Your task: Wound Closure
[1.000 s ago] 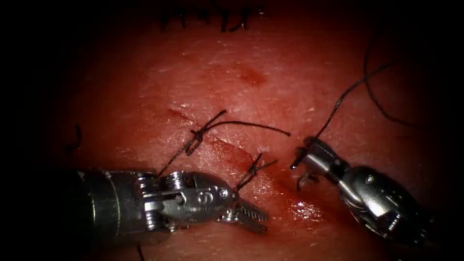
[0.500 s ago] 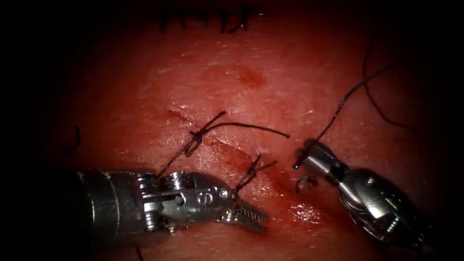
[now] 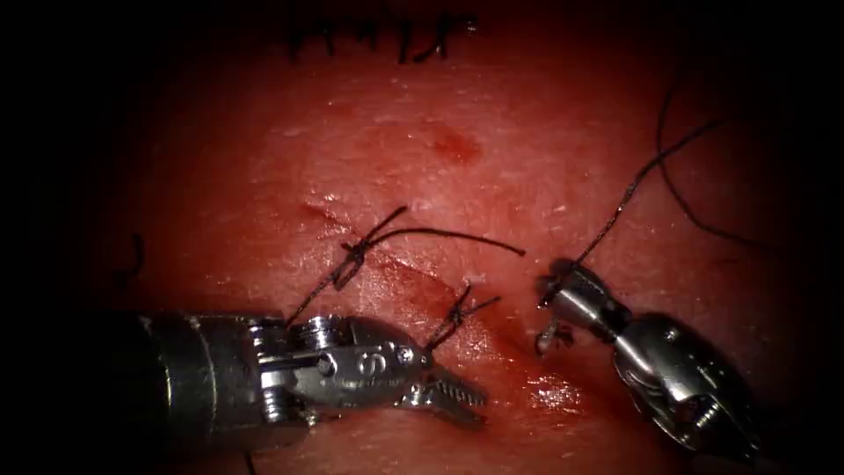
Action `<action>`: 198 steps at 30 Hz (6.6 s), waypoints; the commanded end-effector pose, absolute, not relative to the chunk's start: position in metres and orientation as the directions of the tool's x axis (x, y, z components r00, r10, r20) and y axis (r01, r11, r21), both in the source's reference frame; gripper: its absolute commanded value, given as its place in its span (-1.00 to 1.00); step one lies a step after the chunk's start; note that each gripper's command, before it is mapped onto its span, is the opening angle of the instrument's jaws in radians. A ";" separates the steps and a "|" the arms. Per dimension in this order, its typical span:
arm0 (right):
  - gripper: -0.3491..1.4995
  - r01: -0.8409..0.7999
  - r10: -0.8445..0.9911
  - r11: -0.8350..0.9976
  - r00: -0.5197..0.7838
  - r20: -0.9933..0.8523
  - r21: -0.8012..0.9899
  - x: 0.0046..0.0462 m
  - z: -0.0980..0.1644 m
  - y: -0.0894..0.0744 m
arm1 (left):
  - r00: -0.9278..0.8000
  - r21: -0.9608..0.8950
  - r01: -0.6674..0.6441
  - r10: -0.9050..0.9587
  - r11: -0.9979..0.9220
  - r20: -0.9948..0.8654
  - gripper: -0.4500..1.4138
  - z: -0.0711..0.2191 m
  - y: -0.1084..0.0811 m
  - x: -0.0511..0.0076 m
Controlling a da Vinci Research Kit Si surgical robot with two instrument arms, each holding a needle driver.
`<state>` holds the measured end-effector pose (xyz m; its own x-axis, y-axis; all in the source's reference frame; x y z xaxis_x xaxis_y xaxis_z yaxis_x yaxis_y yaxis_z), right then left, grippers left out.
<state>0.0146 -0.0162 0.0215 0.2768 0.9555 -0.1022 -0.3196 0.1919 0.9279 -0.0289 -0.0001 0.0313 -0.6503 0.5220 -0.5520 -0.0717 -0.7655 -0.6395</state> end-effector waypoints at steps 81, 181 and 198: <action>0.76 -0.250 0.992 0.119 -0.002 -0.123 0.961 0.0123 0.015 -0.013 | -0.647 -0.638 -0.079 0.526 -0.766 -0.551 -0.58 0.031 0.000 -0.0289; 0.75 -0.081 0.211 0.977 0.417 -0.884 0.195 0.0174 0.001 0.013 | -0.395 -0.272 -0.174 0.320 -0.946 -0.861 -0.01 0.022 0.010 -0.0207; 0.73 -0.080 0.213 0.977 0.416 -0.884 0.198 0.0173 0.000 0.013 | -0.397 -0.265 -0.175 0.314 -0.948 -0.862 0.05 0.023 0.010 -0.0209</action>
<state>0.0167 0.0134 -0.0002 0.4168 0.2126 -0.8838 -0.0809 0.9771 0.1969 -0.0203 0.0095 0.0220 -0.3979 0.3152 -0.8616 -0.1770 -0.9478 -0.2651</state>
